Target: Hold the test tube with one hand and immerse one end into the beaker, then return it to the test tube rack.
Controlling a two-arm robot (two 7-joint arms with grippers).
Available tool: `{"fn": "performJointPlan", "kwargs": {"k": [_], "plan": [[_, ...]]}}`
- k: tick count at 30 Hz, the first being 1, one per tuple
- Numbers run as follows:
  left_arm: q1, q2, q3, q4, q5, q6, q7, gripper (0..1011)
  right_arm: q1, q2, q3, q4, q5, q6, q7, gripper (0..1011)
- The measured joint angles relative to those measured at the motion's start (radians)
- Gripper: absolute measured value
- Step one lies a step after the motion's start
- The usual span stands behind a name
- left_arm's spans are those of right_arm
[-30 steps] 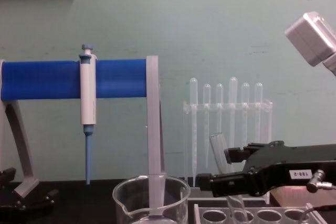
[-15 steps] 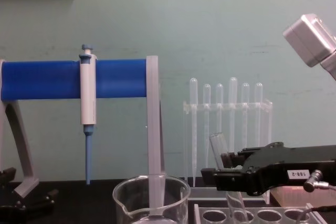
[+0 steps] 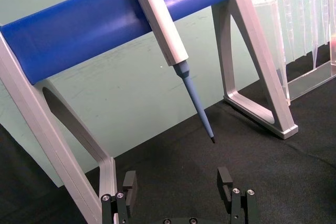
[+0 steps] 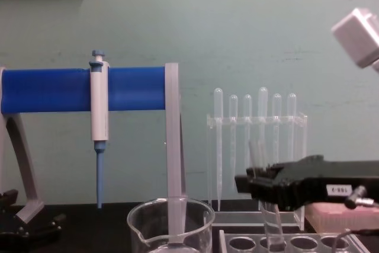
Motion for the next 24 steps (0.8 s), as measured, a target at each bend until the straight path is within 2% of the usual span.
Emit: {"fn": "performJointPlan", "kwargs": {"k": [8,11,14,24], "plan": [[0.0,0.0,0.0,0.0,0.0,0.0,0.0,1000,-0.088,0.009,0.068,-0.118,0.063,-0.056,-0.037,241],[0.0,0.0,0.0,0.0,0.0,0.0,0.0,1000,-0.103,0.012,0.082,-0.146,0.075,-0.066,-0.047,239],[0.0,0.0,0.0,0.0,0.0,0.0,0.0,1000,-0.114,0.015,0.093,-0.171,0.083,-0.072,-0.059,241],[0.0,0.0,0.0,0.0,0.0,0.0,0.0,1000,-0.115,0.017,0.093,-0.175,0.084,-0.072,-0.062,241]]}}
